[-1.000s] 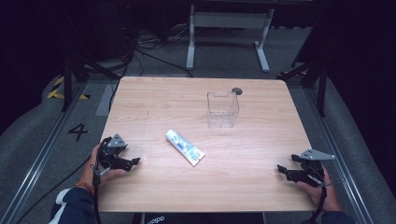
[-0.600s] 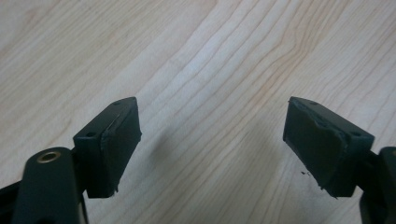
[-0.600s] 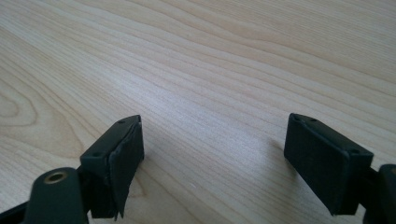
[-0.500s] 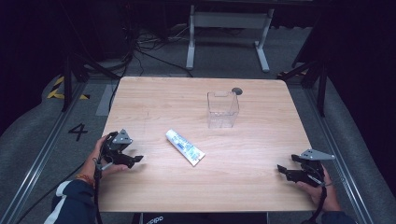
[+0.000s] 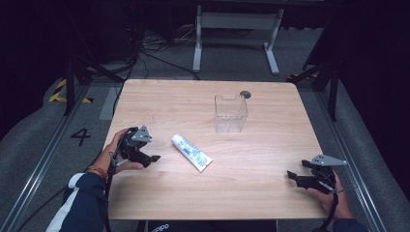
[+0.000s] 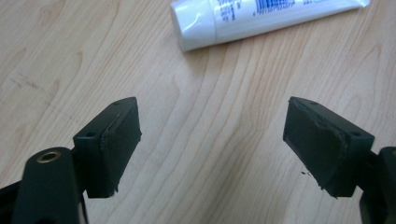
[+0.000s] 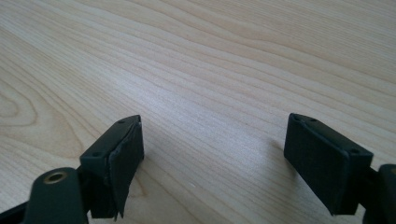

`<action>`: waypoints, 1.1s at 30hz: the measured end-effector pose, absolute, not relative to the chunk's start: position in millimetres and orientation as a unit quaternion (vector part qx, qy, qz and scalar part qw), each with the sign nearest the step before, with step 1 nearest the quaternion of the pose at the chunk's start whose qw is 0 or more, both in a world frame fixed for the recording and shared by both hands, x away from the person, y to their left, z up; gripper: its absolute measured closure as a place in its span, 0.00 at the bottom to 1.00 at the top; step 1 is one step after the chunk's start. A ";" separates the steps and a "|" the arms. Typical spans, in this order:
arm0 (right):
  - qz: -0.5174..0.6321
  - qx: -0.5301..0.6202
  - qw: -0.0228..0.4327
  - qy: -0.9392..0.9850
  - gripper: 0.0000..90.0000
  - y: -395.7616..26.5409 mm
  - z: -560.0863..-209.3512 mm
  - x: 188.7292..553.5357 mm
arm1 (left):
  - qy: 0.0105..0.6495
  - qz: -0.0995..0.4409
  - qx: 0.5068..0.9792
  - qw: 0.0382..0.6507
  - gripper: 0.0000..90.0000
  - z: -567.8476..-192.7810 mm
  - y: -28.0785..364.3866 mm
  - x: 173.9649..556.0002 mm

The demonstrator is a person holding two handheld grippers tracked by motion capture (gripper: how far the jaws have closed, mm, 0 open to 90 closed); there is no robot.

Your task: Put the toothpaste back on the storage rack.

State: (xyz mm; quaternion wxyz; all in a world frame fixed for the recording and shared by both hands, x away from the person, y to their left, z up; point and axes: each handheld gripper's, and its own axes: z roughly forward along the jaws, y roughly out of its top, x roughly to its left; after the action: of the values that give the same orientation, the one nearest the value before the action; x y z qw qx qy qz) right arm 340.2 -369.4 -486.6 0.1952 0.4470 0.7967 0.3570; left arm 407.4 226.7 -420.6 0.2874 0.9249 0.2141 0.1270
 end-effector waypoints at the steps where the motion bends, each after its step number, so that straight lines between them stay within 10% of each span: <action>1: 0.357 0.447 0.195 0.797 0.23 -369.4 -486.6 340.2 | 0.214 0.127 0.925 0.287 0.22 -420.6 226.7 407.4; 33: 0.357 0.447 0.195 0.797 0.23 -369.4 -486.6 340.2 | 0.094 0.091 0.956 0.261 0.21 -416.8 135.9 430.9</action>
State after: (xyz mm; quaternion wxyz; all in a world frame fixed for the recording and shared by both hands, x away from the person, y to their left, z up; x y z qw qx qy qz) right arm 340.2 -369.4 -486.6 0.1952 0.4471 0.7967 0.3569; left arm 430.9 135.9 -416.8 0.2610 0.9565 0.0936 0.0909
